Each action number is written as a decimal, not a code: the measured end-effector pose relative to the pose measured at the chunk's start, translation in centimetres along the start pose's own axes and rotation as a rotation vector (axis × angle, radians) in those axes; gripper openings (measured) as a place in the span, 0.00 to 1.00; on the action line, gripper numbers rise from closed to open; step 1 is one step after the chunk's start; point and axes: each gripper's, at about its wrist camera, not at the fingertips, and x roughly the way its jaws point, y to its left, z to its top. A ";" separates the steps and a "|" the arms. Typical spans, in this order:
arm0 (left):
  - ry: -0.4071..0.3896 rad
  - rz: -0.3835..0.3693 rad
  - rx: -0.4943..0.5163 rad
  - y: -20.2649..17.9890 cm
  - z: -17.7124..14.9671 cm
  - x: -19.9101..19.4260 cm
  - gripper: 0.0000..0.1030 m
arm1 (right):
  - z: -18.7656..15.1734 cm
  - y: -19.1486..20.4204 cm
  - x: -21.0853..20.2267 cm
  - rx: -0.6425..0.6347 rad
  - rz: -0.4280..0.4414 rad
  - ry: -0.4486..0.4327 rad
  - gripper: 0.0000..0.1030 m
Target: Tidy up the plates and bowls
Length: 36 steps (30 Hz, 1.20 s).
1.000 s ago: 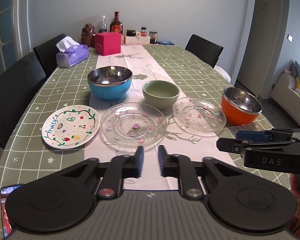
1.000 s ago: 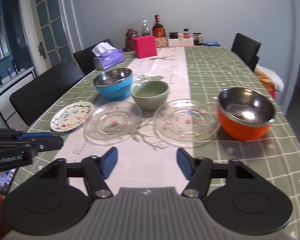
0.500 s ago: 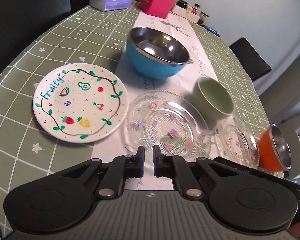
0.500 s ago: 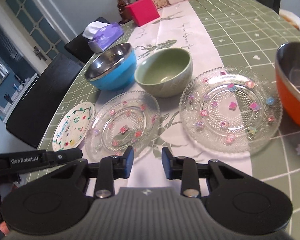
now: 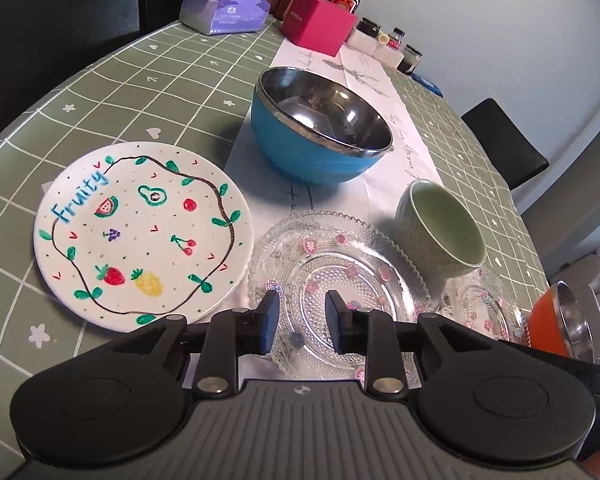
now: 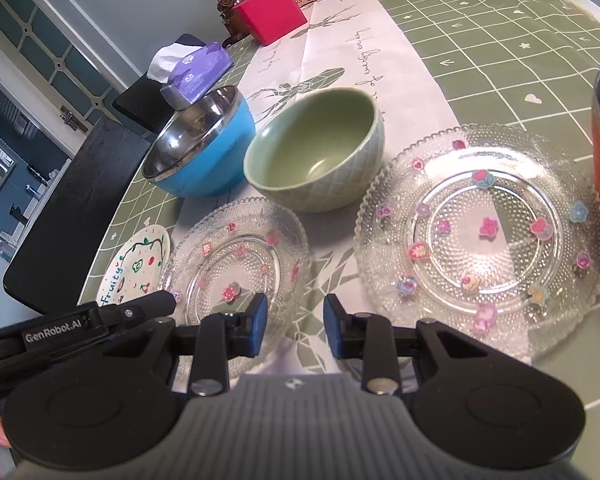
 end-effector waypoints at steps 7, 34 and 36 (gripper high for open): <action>-0.114 0.129 0.021 -1.2 -1.0 -2.3 0.47 | 0.0 -0.1 0.1 -0.005 0.014 -0.004 0.30; 0.072 0.051 -0.053 0.2 -1.9 -1.1 0.15 | -0.8 -1.2 -0.9 0.070 0.021 0.041 0.07; 0.052 0.056 -0.039 0.2 -1.7 -1.0 0.18 | -0.9 -1.3 -1.0 0.076 0.027 0.036 0.11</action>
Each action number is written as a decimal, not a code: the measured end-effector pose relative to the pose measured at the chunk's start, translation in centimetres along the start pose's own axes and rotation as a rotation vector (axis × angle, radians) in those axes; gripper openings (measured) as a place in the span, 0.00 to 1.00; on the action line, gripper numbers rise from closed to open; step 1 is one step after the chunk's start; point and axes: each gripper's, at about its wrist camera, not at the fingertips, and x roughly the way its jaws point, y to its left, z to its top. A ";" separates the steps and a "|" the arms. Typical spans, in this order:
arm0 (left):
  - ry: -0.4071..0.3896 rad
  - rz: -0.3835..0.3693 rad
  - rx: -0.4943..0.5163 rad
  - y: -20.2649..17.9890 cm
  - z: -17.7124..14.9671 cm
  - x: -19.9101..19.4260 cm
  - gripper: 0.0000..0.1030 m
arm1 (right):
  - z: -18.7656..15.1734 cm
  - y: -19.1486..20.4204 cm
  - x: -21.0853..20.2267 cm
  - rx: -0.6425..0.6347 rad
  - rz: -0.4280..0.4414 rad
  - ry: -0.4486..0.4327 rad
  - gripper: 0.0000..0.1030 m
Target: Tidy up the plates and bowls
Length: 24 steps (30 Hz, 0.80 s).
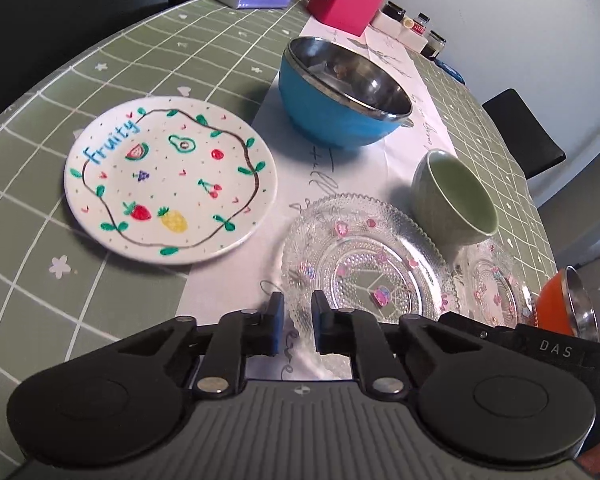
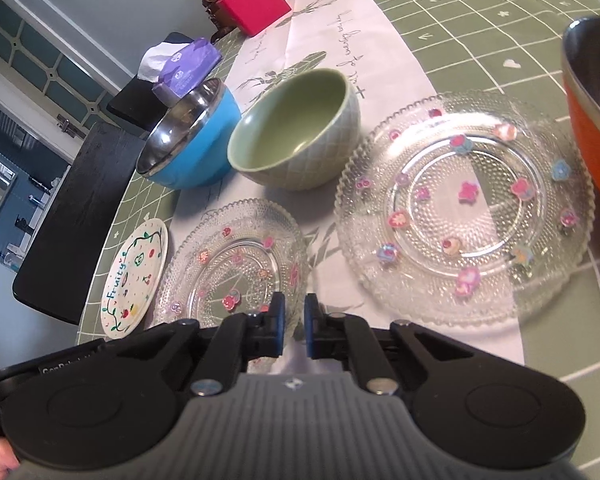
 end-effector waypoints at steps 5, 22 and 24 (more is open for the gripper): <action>-0.059 0.016 0.063 -0.3 0.8 0.8 0.40 | 0.3 0.2 0.1 -0.026 -0.012 -0.052 0.27; -0.101 -0.020 0.106 -0.7 0.3 -0.5 0.12 | -0.2 -0.9 -0.4 0.023 0.028 -0.052 0.06; -0.105 -0.032 0.095 -0.8 0.0 -1.1 0.12 | -0.4 -0.9 -1.1 0.029 0.036 -0.061 0.06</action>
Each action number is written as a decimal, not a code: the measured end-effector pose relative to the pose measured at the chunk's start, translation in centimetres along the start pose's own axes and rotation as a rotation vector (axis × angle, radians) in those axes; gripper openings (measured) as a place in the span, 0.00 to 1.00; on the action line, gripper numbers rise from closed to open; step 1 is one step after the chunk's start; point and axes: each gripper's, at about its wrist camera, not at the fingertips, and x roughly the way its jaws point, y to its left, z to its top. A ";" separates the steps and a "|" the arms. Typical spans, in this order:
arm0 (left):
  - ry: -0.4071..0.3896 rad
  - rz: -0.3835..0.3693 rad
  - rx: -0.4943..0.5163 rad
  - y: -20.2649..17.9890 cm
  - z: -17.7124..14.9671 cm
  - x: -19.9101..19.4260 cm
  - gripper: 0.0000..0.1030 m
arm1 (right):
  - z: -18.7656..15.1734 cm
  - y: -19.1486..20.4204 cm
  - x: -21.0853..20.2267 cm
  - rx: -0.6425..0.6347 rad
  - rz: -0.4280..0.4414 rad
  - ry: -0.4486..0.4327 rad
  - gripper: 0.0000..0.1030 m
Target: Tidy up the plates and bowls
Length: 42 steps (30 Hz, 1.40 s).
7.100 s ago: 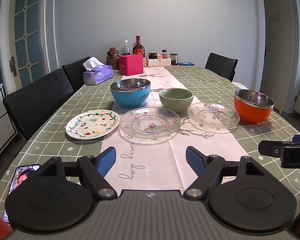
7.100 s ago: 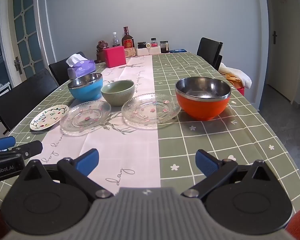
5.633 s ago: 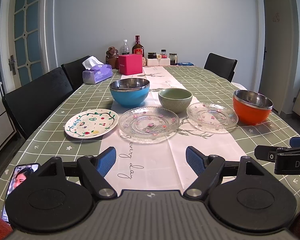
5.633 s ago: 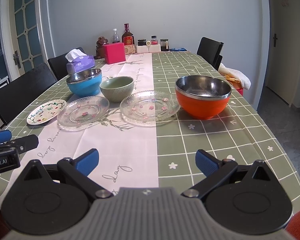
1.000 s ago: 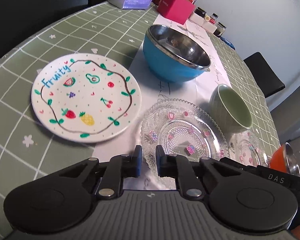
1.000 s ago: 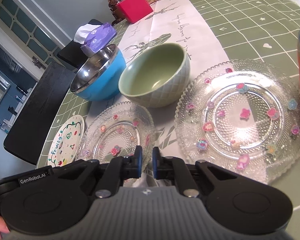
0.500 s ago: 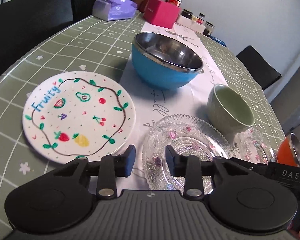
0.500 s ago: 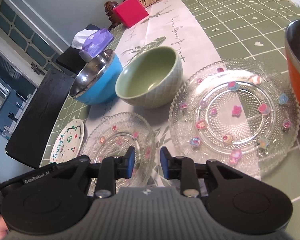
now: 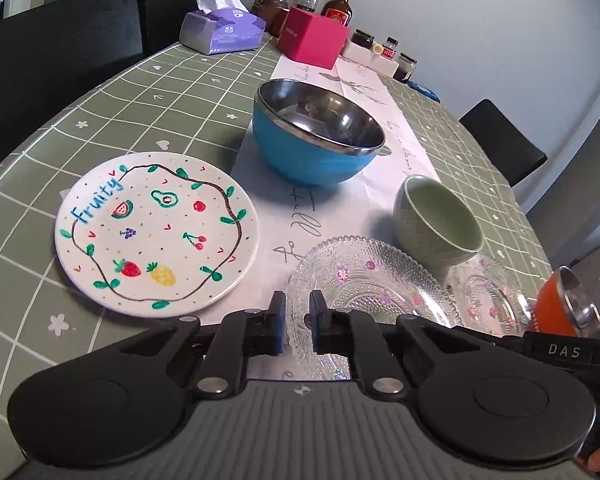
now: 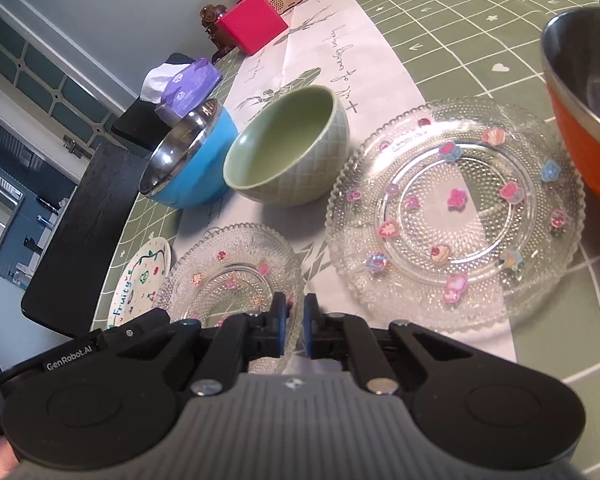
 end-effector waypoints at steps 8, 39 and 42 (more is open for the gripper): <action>-0.015 -0.028 -0.012 -1.2 -1.0 -2.8 0.11 | -1.5 0.1 -3.6 0.039 0.010 -0.020 0.06; 0.147 -0.240 -0.060 -13.6 -15.5 -3.8 0.11 | -8.9 -11.3 -20.4 0.117 -0.311 -0.071 0.06; 0.144 -0.246 -0.050 -14.4 -15.7 -3.8 0.11 | -9.0 -11.8 -20.6 0.127 -0.338 -0.090 0.07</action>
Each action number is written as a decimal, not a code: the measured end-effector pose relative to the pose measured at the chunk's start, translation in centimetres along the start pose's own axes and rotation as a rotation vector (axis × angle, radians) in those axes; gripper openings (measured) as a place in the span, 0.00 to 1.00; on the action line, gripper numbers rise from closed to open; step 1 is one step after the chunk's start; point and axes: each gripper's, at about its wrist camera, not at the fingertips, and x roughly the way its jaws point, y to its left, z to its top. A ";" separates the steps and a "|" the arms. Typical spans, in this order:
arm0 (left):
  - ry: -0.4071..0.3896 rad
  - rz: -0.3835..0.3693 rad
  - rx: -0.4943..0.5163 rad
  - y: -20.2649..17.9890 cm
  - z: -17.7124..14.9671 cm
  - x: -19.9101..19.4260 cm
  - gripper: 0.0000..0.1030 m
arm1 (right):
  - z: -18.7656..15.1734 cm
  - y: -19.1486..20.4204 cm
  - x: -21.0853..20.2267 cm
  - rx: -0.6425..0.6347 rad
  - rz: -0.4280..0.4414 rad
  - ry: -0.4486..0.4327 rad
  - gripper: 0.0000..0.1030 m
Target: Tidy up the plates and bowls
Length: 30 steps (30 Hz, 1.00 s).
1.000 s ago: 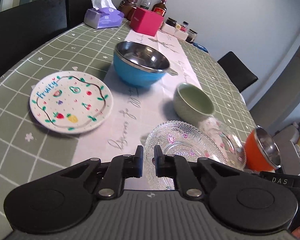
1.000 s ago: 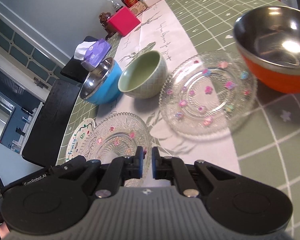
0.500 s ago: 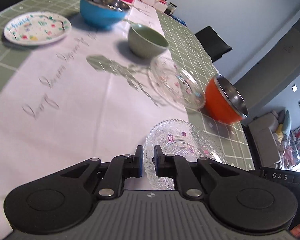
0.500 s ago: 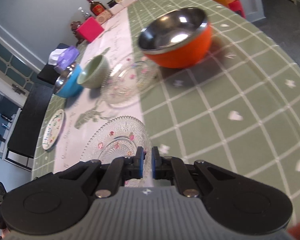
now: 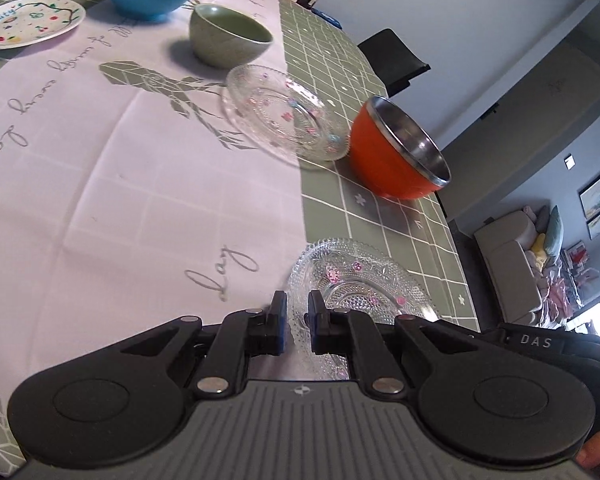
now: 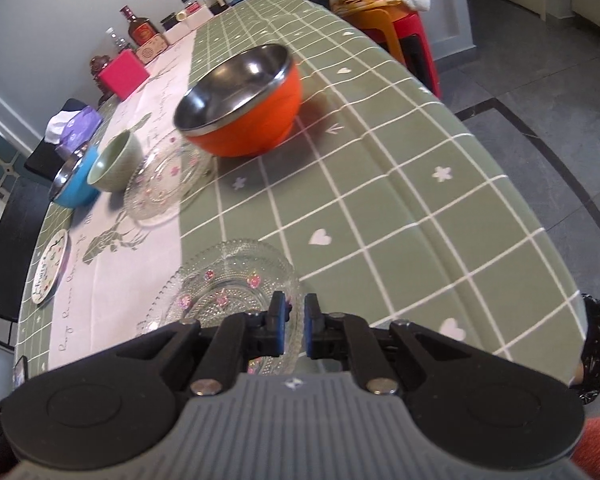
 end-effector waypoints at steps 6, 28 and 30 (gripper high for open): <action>0.000 0.011 0.003 -0.3 -0.4 0.7 0.11 | 0.0 -0.4 0.1 0.004 -0.008 -0.013 0.09; -0.027 0.007 0.031 -0.5 -0.3 -0.1 0.45 | -0.2 -0.2 -0.2 0.002 -0.041 -0.058 0.34; -0.025 0.014 0.047 -0.5 0.0 -0.2 0.47 | -0.2 -0.1 -0.5 0.000 -0.010 -0.080 0.36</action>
